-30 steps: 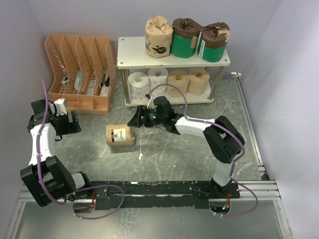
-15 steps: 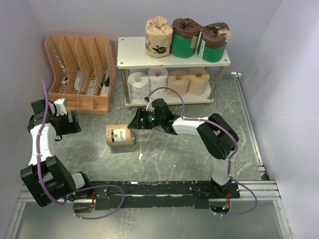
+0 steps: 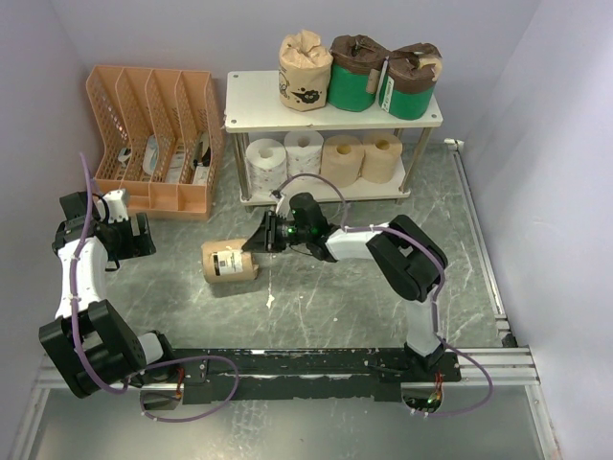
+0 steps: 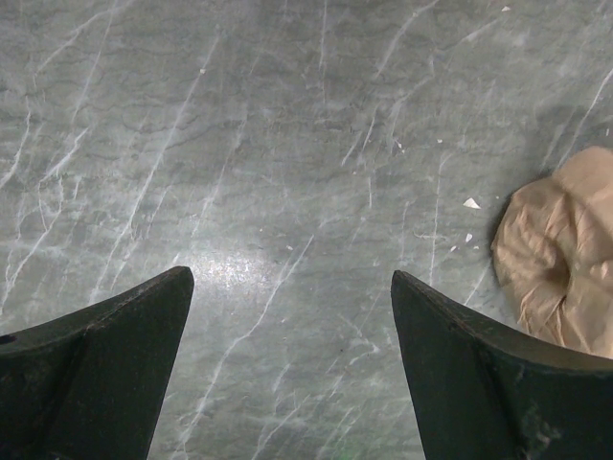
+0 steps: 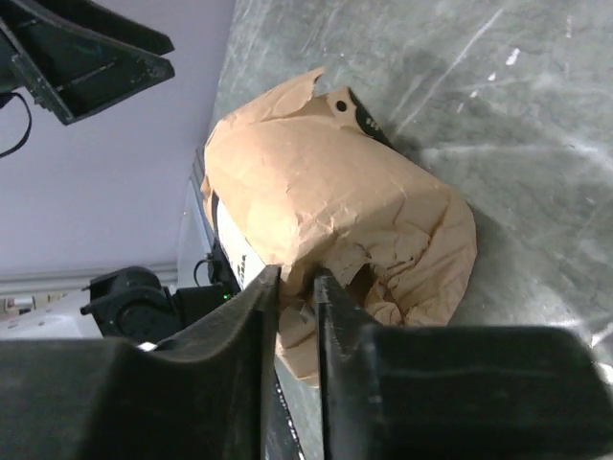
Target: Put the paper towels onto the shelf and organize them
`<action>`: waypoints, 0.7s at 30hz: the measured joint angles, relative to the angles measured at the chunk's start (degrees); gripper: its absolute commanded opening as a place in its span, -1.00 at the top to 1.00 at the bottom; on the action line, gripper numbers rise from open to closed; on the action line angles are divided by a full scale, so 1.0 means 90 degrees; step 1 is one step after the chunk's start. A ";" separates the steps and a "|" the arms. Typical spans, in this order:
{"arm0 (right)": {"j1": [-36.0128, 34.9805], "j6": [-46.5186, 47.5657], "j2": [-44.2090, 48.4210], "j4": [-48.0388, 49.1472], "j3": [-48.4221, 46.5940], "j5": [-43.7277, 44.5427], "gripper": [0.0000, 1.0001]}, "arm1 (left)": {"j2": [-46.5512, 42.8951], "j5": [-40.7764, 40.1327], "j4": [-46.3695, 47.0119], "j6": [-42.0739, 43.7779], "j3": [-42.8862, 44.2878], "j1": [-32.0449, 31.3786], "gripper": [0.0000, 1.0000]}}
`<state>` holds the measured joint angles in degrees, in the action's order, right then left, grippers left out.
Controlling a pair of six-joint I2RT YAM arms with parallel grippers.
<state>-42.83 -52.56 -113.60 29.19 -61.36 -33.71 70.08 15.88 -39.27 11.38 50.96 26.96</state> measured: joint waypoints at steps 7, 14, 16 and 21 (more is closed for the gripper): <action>0.0019 -0.0325 -0.0316 0.0539 -0.0078 -0.0498 1.00 | 0.0000 0.0000 0.0000 0.0000 0.0000 0.0000 -0.92; 0.0321 0.0707 0.0372 -0.0685 -0.0306 -0.0680 1.00 | 0.0005 -0.0002 0.0000 0.0000 0.0000 0.0000 -0.92; 0.0389 0.1549 0.0782 -0.1649 -0.0806 -0.0554 1.00 | 0.0022 -0.0002 0.0000 0.0000 0.0000 0.0000 -0.92; 0.0313 0.4330 0.1564 -0.4163 -0.3164 -0.0073 1.00 | 0.0049 -0.0002 0.0000 0.0000 0.0000 0.0000 -0.91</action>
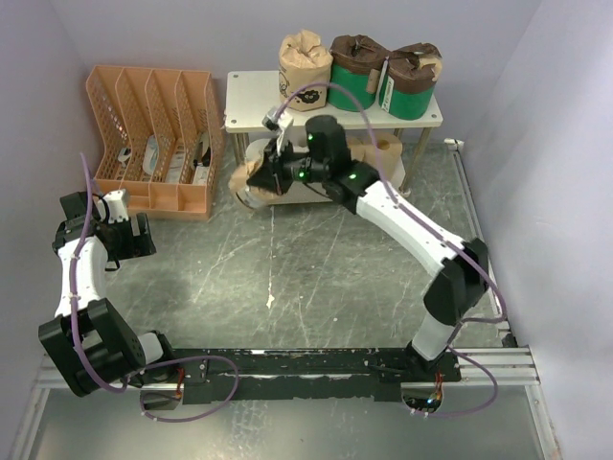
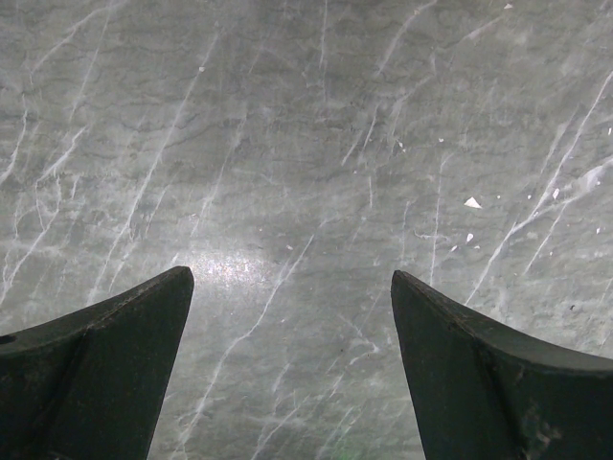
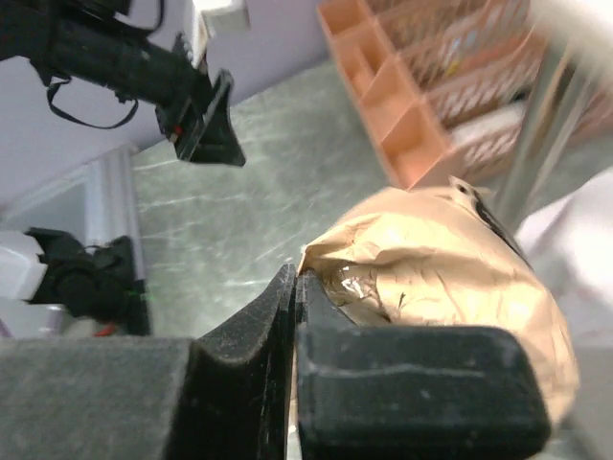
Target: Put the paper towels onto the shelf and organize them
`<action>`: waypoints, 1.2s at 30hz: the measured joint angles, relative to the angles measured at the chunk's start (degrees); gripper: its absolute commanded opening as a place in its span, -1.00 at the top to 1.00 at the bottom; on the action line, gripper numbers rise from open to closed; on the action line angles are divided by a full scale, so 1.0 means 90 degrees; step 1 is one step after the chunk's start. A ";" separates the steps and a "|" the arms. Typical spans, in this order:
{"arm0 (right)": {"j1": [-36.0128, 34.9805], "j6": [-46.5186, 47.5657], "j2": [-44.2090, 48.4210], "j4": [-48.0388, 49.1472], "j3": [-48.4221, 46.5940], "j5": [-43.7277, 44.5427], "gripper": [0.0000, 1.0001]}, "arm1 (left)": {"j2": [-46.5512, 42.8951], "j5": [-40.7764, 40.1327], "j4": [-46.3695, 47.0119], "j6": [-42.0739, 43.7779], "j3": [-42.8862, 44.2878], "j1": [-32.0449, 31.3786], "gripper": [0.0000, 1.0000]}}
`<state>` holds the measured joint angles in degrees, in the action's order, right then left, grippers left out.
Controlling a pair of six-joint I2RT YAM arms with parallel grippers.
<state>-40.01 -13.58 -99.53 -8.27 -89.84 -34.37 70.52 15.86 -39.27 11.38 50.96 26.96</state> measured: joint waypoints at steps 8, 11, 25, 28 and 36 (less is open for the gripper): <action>-0.0138 0.2858 0.0675 -0.2035 -0.1477 0.0714 1.00 | 0.0000 -0.0002 0.0000 -0.0002 0.0000 0.0000 -0.91; -0.0163 0.3514 0.0529 -0.2727 -0.1938 0.1083 1.00 | 0.0000 -0.0010 0.0000 -0.0002 0.0000 0.0000 -0.91; -0.0138 0.4707 0.0092 -0.3944 -0.3740 0.1593 1.00 | 0.0000 -0.0046 0.0002 -0.0005 0.0000 0.0000 -0.92; -0.0138 0.4758 0.0068 -0.4104 -0.3781 0.1593 1.00 | 0.0000 -0.0049 0.0002 -0.0005 0.0000 0.0000 -0.91; -0.0146 0.4838 -0.0041 -0.4109 -0.4617 0.1588 1.00 | 0.0000 -0.0051 0.0002 -0.0005 0.0000 0.0000 -0.92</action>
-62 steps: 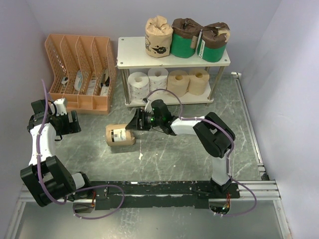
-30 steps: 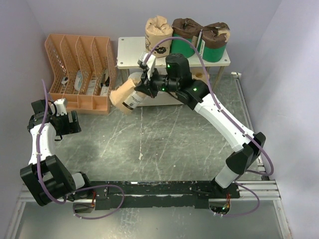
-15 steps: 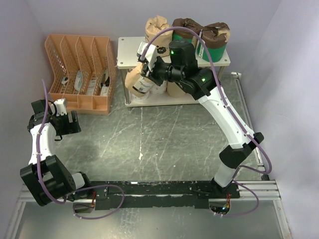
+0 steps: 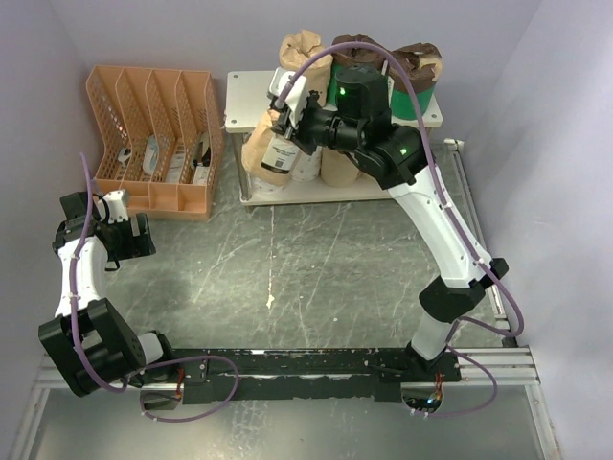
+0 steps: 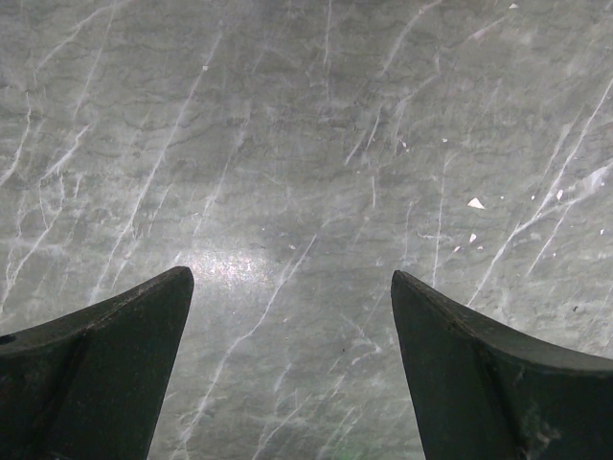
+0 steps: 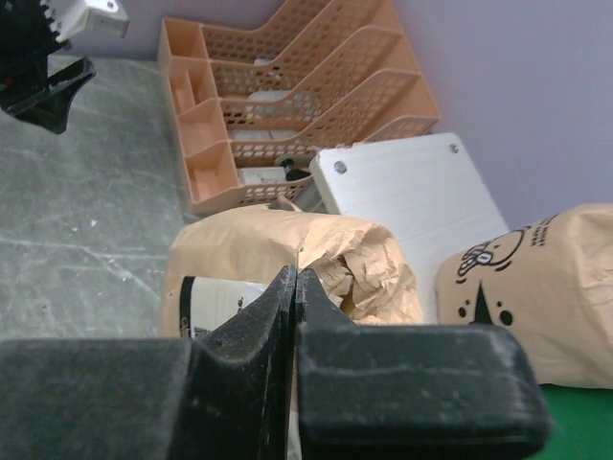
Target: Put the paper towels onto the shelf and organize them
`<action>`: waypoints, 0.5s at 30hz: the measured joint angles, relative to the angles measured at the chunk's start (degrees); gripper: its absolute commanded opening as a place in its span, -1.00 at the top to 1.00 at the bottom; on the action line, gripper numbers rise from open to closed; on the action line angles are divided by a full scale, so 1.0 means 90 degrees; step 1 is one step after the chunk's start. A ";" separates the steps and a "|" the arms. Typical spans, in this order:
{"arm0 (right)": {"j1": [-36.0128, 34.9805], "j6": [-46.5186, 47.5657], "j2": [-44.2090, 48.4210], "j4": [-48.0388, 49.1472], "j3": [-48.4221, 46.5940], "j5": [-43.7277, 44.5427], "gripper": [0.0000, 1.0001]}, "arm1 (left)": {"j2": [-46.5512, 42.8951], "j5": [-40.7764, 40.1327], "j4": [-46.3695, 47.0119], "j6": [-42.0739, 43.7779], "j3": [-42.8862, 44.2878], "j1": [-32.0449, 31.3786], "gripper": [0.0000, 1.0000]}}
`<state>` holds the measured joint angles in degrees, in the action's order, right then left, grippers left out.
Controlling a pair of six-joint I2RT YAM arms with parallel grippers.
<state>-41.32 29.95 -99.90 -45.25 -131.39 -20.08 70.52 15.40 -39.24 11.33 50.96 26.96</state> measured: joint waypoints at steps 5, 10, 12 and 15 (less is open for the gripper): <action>0.0002 0.0085 -0.0032 0.0216 -0.0214 0.0022 1.00 | 0.0036 0.0002 -0.0002 0.0000 0.0000 0.0000 -0.91; 0.0007 0.0231 -0.0010 0.0855 -0.0058 0.0044 1.00 | 0.0056 0.0000 -0.0002 0.0000 0.0000 0.0000 -0.92; 0.0000 0.0299 -0.0012 0.1061 -0.0017 0.0070 1.00 | 0.0046 -0.0002 0.0000 0.0000 0.0000 0.0000 -0.92; 0.0000 0.0444 -0.0068 0.1285 -0.0126 0.0168 1.00 | 0.0015 -0.0027 0.0000 0.0000 0.0000 0.0000 -0.92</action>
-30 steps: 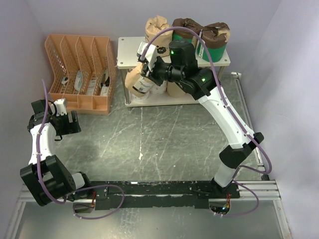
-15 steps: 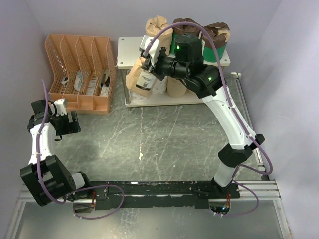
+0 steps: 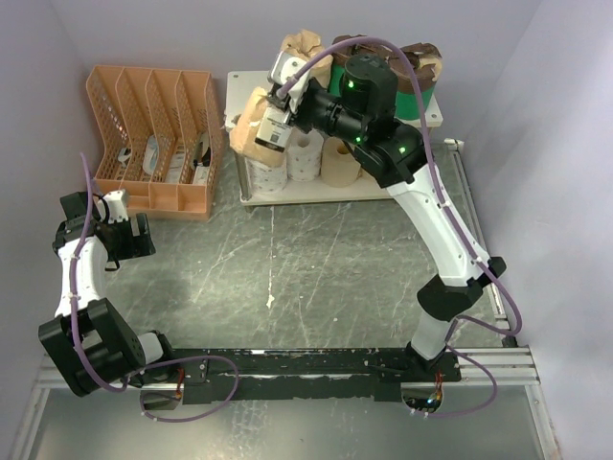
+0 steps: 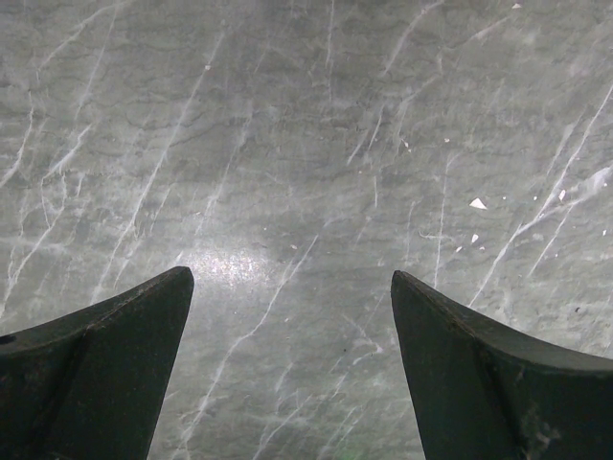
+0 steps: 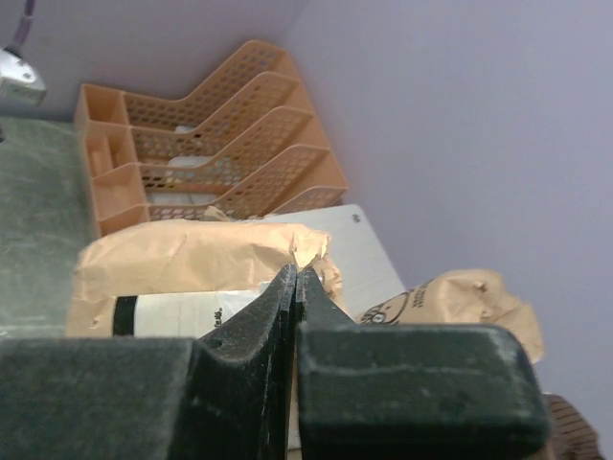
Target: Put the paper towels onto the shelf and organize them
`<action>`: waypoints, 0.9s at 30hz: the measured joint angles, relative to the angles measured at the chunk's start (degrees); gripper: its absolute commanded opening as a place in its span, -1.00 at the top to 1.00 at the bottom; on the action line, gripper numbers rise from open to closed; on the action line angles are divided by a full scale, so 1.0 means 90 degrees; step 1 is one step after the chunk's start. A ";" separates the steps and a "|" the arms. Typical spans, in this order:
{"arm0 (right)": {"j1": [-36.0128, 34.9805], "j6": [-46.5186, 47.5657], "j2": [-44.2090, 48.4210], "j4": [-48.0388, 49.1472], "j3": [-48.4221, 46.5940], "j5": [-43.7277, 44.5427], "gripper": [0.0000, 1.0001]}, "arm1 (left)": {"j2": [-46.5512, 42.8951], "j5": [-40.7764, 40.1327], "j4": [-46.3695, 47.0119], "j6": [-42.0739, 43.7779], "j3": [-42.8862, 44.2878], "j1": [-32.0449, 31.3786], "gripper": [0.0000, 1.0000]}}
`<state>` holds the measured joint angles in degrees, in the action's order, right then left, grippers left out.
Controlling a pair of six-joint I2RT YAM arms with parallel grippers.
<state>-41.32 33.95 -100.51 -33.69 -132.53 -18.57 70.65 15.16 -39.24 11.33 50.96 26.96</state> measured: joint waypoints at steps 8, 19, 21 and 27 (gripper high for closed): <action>0.0000 0.0678 -0.0189 0.0529 -0.0209 0.0255 1.00 | -0.0019 -0.0002 0.0000 0.0000 0.0000 0.0000 -0.92; 0.0019 0.1421 -0.0758 0.1260 -0.0338 0.0308 1.00 | -0.0019 -0.0041 0.0000 -0.0002 0.0000 0.0000 -0.92; 0.0022 0.1518 -0.0886 0.1484 -0.0359 0.0333 1.00 | -0.0029 -0.0061 0.0000 -0.0002 0.0000 0.0000 -0.92; 0.0080 0.1790 -0.1321 0.2302 -0.0376 0.0413 1.00 | -0.0095 -0.0070 0.0002 -0.0002 0.0002 0.0000 -0.91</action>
<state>-40.60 50.06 -112.40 -12.97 -135.92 -14.85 69.80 14.52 -39.22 11.31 50.98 26.96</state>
